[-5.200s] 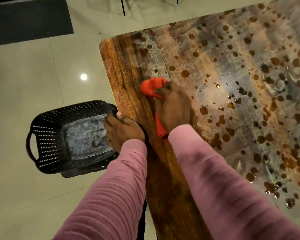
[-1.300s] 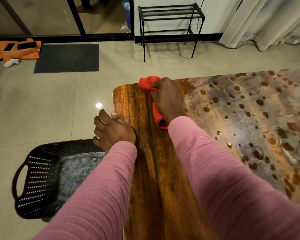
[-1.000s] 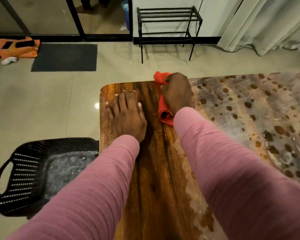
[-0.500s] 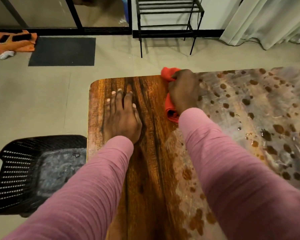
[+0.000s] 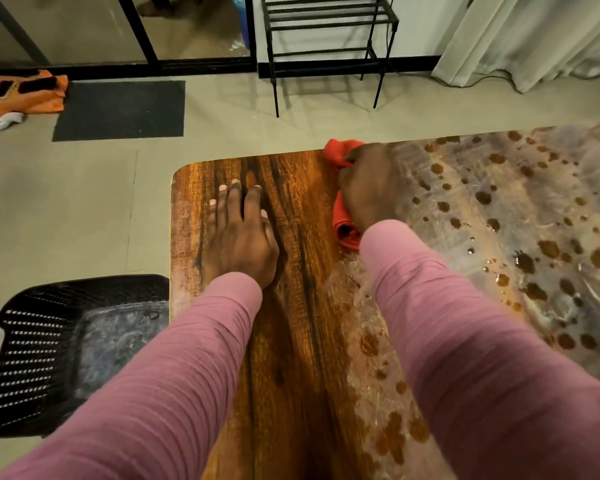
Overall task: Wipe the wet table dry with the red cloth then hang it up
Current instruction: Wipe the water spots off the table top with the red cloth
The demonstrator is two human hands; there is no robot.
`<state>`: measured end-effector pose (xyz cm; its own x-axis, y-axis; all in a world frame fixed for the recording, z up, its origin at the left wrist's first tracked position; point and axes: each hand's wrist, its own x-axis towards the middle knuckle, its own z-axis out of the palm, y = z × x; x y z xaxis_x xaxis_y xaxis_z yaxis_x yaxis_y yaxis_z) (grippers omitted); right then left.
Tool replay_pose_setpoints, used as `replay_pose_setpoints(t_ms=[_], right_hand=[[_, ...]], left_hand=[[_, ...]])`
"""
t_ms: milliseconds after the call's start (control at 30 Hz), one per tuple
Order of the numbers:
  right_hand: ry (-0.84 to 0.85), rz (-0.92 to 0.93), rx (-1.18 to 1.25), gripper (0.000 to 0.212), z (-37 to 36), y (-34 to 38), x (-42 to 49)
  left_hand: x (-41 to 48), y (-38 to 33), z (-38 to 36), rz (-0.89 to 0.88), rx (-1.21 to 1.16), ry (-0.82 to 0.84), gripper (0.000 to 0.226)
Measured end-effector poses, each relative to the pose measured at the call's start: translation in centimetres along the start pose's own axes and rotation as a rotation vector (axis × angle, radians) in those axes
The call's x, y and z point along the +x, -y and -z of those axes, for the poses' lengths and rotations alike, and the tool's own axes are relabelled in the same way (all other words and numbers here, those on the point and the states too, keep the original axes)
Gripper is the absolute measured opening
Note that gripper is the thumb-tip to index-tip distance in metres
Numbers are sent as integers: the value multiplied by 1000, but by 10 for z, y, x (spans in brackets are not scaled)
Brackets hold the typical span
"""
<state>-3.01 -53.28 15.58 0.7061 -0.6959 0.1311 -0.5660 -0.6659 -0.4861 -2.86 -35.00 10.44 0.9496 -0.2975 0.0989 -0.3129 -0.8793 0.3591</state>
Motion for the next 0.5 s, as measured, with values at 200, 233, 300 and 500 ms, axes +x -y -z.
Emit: replay_pose_setpoints(t_ms=[200,233,300,500], right_hand=[[246,358,-39,30,-8,4,-28],[238,293,-35,31,-3,-4,-23],[116,113,7,34,9,-21,-13],[100,54,3,30,4,-6,-36]], left_hand=[[0,-2,2,7,-6,-2,46],[0,-1,3,5,-1,-2,46],[0,0,3,-3,5,2,46],[0,-2,3,-10,1,18,47]])
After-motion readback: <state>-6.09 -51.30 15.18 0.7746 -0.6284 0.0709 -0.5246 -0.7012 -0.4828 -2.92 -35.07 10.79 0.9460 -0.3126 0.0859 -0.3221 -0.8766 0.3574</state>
